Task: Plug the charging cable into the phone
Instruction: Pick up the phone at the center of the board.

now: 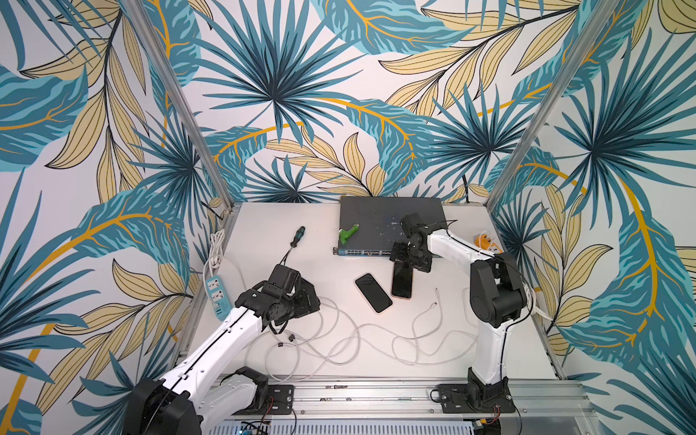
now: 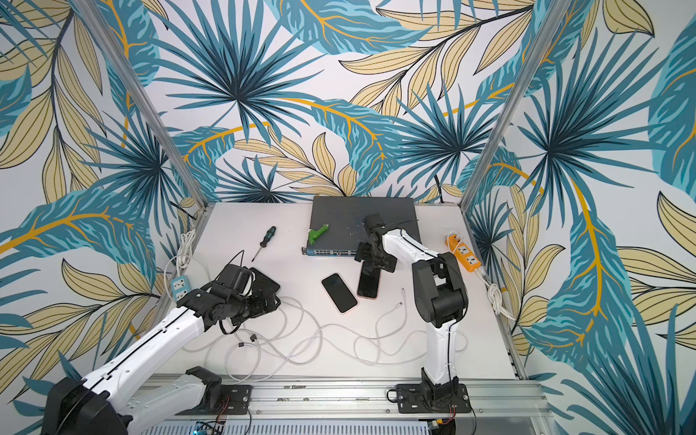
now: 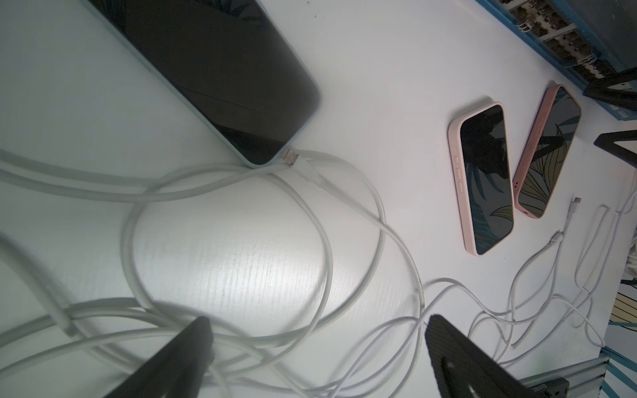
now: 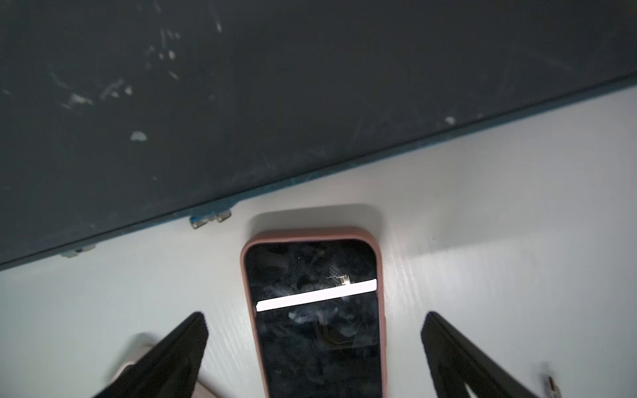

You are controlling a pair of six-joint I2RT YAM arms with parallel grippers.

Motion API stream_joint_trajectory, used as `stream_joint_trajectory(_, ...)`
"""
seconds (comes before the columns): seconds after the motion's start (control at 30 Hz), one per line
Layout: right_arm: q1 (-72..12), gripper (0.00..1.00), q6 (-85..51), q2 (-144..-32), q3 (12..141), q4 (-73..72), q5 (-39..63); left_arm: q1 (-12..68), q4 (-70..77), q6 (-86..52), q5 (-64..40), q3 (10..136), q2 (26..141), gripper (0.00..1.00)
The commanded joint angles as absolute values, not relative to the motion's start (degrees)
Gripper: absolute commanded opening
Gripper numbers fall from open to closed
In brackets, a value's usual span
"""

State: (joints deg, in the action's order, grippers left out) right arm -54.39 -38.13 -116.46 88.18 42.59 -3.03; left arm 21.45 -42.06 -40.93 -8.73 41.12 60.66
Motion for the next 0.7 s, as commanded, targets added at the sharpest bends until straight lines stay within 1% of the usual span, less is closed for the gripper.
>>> stream_joint_trajectory(0.0, -55.3, 1.0, -37.3, -119.6, 90.0, 46.9, -1.8, 21.7, -43.1, -40.4, -7.8, 40.6, 60.4, 1.0)
stream_joint_trajectory(0.2, -56.3, 1.0, -37.1, -122.1, 90.8, 50.7, -2.0, 21.7, -42.8, -40.4, -7.5, 40.1, 60.5, 1.0)
stream_joint_trajectory(0.37, -56.5, 1.0, -35.5, -124.0, 91.3, 53.1, -2.3, 21.6, -45.1, -39.5, -5.3, 41.1, 60.4, 1.0)
stream_joint_trajectory(0.47, -56.5, 0.94, -34.5, -125.5, 92.6, 54.5, -3.2, 21.7, -45.6, -38.8, -5.7, 41.6, 60.6, 1.0)
stream_joint_trajectory(0.53, -56.5, 0.92, -34.1, -126.1, 93.0, 54.7, -3.8, 21.7, -45.5, -38.8, -6.4, 41.7, 60.7, 1.0)
stream_joint_trajectory(0.67, -56.4, 0.75, -32.8, -126.3, 93.7, 53.5, -2.8, 21.6, -44.8, -38.3, -8.1, 41.6, 60.8, 1.0)
